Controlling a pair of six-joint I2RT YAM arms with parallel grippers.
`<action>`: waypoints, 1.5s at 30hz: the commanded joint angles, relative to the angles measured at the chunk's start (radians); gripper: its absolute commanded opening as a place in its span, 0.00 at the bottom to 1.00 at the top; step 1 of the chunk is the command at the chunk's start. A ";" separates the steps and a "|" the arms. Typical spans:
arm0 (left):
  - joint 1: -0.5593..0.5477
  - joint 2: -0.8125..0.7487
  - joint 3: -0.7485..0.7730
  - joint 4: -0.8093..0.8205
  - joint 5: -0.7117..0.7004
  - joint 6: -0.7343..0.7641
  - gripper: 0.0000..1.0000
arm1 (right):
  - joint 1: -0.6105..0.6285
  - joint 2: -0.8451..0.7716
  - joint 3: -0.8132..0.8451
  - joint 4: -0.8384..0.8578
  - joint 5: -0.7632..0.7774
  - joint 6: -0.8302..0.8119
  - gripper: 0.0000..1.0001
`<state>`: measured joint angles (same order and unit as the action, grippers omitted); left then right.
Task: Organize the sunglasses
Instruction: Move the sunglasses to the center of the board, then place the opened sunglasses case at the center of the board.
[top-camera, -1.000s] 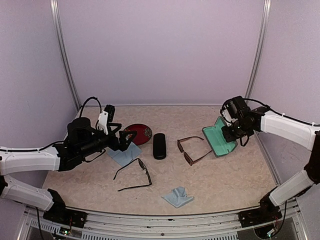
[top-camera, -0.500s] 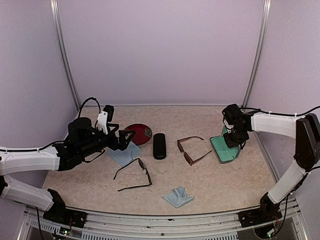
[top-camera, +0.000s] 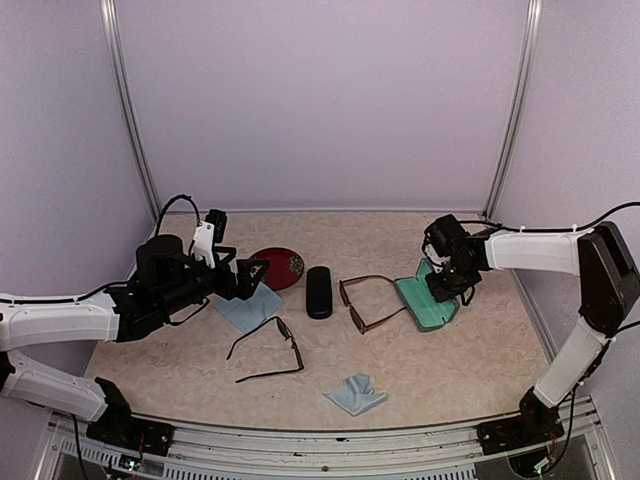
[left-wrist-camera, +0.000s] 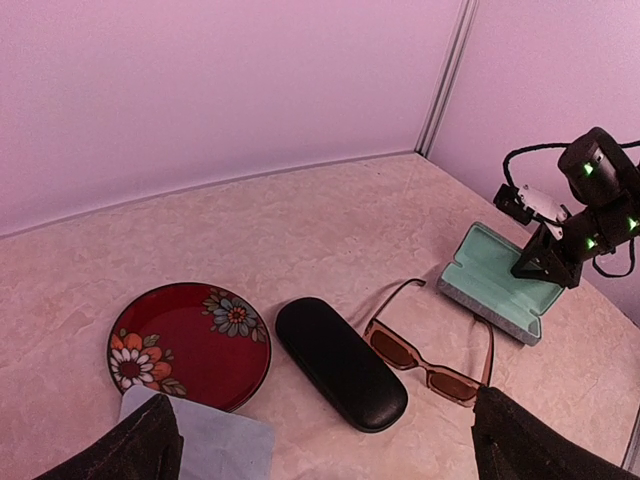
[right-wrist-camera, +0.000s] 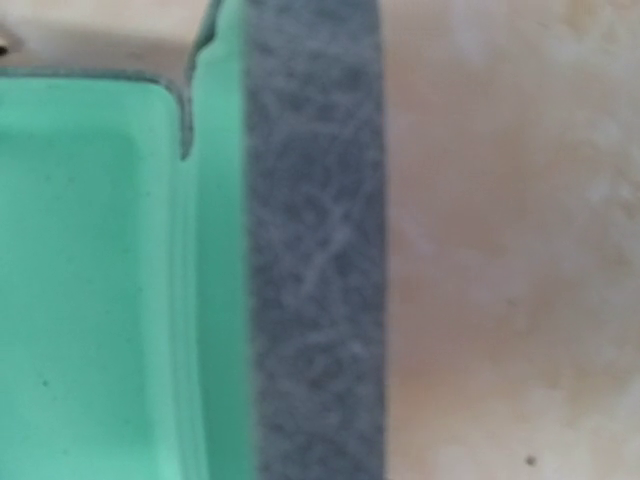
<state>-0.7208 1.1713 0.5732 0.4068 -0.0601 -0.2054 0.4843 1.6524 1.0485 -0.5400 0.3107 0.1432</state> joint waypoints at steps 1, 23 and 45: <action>-0.005 -0.006 -0.004 -0.007 -0.014 0.000 0.99 | 0.053 0.007 0.028 0.047 -0.057 -0.013 0.00; -0.005 -0.001 -0.012 -0.012 -0.032 0.003 0.99 | -0.029 -0.035 0.004 0.041 -0.042 -0.169 0.00; -0.005 0.007 -0.015 -0.010 -0.038 0.007 0.99 | -0.029 -0.012 0.018 0.064 -0.114 -0.222 0.12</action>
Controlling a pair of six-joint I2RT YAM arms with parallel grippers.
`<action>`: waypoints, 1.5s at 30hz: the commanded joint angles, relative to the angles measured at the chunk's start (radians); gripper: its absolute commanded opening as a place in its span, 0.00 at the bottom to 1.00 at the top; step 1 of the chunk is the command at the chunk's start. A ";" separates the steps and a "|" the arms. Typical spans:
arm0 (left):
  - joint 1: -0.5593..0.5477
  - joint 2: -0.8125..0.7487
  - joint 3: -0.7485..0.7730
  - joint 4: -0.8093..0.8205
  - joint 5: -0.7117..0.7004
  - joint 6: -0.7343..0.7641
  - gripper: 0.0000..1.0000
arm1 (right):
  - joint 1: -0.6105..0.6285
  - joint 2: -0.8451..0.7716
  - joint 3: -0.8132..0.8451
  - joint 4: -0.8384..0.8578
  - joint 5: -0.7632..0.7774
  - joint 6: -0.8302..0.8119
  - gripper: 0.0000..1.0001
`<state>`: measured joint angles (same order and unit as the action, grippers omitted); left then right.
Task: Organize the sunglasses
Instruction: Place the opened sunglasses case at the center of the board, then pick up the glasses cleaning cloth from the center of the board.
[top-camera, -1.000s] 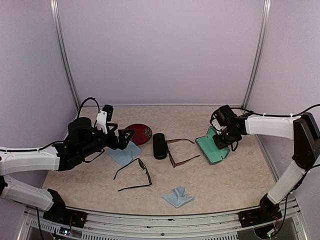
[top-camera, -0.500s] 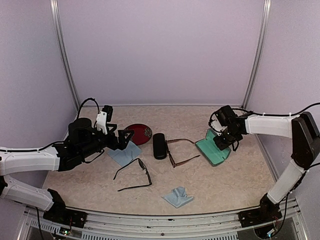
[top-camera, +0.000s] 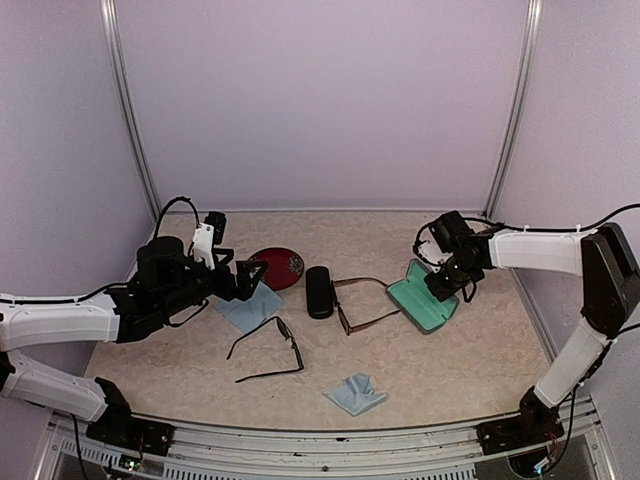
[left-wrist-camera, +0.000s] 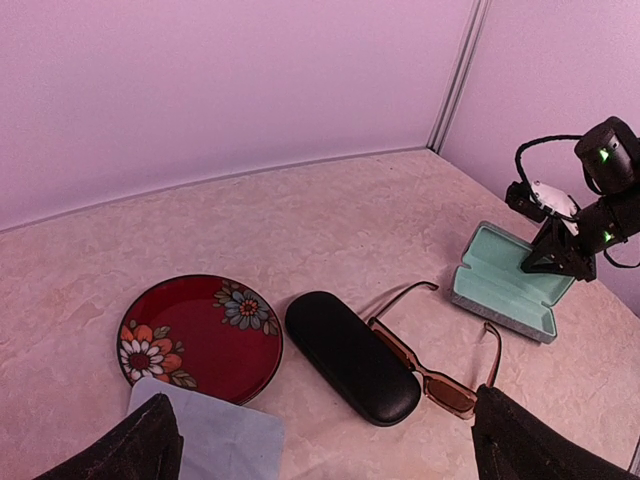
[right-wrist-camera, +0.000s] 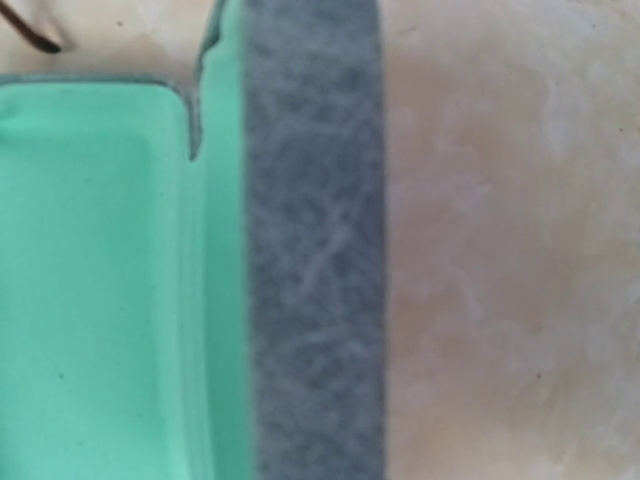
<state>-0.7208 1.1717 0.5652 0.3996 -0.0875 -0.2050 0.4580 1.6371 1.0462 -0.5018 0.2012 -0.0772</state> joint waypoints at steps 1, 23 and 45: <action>-0.005 0.007 -0.007 -0.003 -0.011 0.007 0.99 | -0.002 0.003 0.021 0.025 -0.005 0.000 0.14; -0.063 0.003 -0.048 0.026 -0.072 0.039 0.99 | 0.182 -0.139 0.040 -0.058 0.098 0.105 0.62; -0.086 -0.004 -0.057 0.017 -0.122 -0.020 0.95 | 0.461 -0.152 -0.252 0.229 -0.557 0.255 0.35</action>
<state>-0.8032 1.1839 0.5129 0.3954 -0.2005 -0.2115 0.8940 1.4403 0.7998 -0.3286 -0.3180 0.1486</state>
